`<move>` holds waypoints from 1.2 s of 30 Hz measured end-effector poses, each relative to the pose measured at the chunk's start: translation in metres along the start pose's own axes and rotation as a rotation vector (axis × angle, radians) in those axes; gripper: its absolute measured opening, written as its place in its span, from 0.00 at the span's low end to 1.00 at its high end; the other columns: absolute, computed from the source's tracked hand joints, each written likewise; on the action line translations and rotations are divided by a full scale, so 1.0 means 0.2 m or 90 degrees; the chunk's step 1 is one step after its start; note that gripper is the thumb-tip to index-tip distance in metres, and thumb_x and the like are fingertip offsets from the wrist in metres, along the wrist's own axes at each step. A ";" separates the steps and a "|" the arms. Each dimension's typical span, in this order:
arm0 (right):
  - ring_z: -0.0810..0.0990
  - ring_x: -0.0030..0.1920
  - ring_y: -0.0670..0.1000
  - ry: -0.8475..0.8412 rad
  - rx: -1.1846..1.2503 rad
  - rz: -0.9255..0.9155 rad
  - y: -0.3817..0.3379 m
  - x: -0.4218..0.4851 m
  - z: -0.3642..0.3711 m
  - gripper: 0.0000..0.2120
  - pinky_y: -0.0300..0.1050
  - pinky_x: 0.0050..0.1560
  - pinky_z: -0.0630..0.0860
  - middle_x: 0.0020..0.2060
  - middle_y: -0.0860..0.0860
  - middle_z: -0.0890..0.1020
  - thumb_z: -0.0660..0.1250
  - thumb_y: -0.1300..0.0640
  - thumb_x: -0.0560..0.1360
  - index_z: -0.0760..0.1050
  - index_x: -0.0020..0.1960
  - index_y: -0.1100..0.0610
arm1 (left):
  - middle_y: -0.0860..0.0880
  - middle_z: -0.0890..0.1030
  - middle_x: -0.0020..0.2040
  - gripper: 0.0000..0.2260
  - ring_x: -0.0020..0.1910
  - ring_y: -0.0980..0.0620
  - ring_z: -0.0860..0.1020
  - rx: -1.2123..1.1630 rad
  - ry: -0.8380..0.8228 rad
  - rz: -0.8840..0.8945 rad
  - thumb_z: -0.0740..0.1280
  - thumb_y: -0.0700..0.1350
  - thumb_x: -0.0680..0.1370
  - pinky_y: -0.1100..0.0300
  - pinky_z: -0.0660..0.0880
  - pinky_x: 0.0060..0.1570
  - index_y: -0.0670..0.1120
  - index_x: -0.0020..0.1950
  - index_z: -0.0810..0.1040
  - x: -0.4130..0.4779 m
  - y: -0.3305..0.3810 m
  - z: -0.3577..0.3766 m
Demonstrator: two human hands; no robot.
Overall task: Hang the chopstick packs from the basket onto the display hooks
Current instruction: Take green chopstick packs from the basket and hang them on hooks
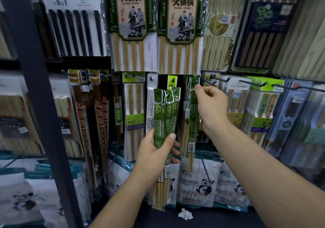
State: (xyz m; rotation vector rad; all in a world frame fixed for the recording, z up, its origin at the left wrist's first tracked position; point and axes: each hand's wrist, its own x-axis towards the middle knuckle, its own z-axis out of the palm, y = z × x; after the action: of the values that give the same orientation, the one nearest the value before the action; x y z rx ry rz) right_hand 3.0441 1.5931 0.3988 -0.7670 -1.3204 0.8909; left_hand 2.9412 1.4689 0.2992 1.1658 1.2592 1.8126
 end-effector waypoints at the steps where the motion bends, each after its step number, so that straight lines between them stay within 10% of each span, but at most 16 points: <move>1: 0.66 0.25 0.41 0.006 -0.008 -0.005 0.01 0.00 -0.01 0.16 0.24 0.34 0.70 0.25 0.42 0.68 0.69 0.53 0.80 0.73 0.36 0.57 | 0.49 0.84 0.39 0.29 0.37 0.51 0.82 0.005 0.000 0.004 0.68 0.45 0.82 0.55 0.81 0.35 0.33 0.77 0.60 0.00 -0.01 0.00; 6: 0.70 0.29 0.39 0.017 0.019 0.011 0.03 -0.09 -0.06 0.11 0.29 0.33 0.71 0.31 0.46 0.73 0.72 0.52 0.78 0.77 0.41 0.57 | 0.45 0.87 0.44 0.08 0.38 0.48 0.84 0.005 -0.017 0.034 0.67 0.45 0.83 0.54 0.82 0.36 0.54 0.61 0.77 0.00 -0.01 0.00; 8: 0.74 0.31 0.39 -0.067 0.020 0.026 0.03 -0.15 -0.06 0.10 0.34 0.36 0.73 0.31 0.44 0.77 0.71 0.50 0.79 0.80 0.41 0.54 | 0.44 0.87 0.45 0.16 0.39 0.47 0.85 0.015 -0.022 0.041 0.67 0.44 0.83 0.53 0.83 0.36 0.68 0.48 0.80 0.00 0.00 0.01; 13: 0.72 0.32 0.44 -0.187 0.020 -0.015 0.01 -0.24 -0.04 0.12 0.40 0.35 0.71 0.31 0.47 0.75 0.70 0.50 0.79 0.81 0.37 0.50 | 0.43 0.87 0.47 0.11 0.41 0.44 0.86 -0.014 -0.044 0.036 0.67 0.42 0.83 0.54 0.83 0.38 0.60 0.51 0.81 -0.01 0.00 0.03; 22: 0.74 0.36 0.46 -0.081 0.115 0.062 -0.01 -0.21 -0.07 0.13 0.43 0.39 0.71 0.34 0.47 0.78 0.69 0.53 0.80 0.80 0.37 0.50 | 0.45 0.87 0.53 0.04 0.55 0.42 0.85 -0.114 0.002 -0.017 0.68 0.51 0.82 0.42 0.82 0.53 0.54 0.53 0.82 0.02 -0.05 0.02; 31: 0.68 0.33 0.45 -0.044 0.052 -0.009 -0.05 -0.11 -0.05 0.14 0.29 0.30 0.67 0.34 0.51 0.71 0.65 0.53 0.83 0.79 0.43 0.61 | 0.68 0.84 0.54 0.09 0.52 0.70 0.81 -0.067 -0.006 -0.023 0.68 0.51 0.82 0.77 0.75 0.42 0.61 0.61 0.77 0.03 -0.08 0.01; 36: 0.68 0.33 0.42 -0.042 0.048 -0.017 -0.04 -0.07 -0.02 0.15 0.26 0.27 0.65 0.34 0.51 0.71 0.65 0.55 0.82 0.78 0.46 0.67 | 0.62 0.83 0.61 0.14 0.60 0.66 0.80 -0.038 -0.024 -0.045 0.68 0.55 0.81 0.67 0.75 0.56 0.60 0.67 0.74 0.02 -0.07 0.01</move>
State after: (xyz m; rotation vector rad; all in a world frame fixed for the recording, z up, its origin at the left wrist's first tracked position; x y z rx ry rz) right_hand 3.0494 1.5777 0.3981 -0.6643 -1.3438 0.9462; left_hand 2.9414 1.4768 0.2871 1.1044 1.2026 1.7574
